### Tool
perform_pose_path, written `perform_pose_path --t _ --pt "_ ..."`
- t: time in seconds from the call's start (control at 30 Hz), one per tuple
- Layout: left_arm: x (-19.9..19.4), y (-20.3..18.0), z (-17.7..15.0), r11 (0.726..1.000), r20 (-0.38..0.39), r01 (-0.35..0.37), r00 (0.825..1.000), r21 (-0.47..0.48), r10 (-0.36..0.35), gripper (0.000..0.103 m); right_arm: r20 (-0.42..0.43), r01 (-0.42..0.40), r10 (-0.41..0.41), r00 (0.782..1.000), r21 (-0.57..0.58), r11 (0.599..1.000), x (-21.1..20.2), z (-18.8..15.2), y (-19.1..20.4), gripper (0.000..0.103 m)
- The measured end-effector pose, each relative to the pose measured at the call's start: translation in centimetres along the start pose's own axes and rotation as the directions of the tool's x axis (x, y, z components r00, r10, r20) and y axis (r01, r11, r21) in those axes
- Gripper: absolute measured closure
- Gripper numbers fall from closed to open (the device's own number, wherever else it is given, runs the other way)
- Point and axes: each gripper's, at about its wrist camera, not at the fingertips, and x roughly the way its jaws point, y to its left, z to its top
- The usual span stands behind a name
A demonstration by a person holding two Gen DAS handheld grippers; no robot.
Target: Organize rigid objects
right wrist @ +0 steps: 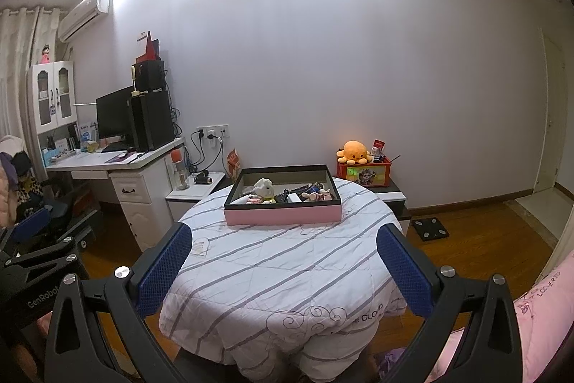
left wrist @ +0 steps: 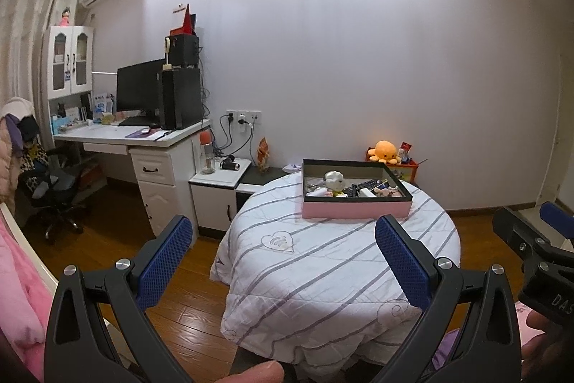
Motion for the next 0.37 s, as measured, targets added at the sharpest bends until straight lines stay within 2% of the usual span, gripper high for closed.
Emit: perform_pose_path --t 0.17,0.37 --pt "-0.02 -0.01 0.08 1.000 0.001 0.016 1.000 0.001 -0.016 0.000 -0.005 -0.001 0.001 1.000 0.004 1.000 0.14 0.03 -0.02 0.000" --pt "0.09 0.45 0.05 0.997 -0.003 0.074 0.997 -0.036 -0.074 0.000 -0.013 -0.003 0.003 1.000 0.001 1.000 0.41 0.02 0.08 0.000"
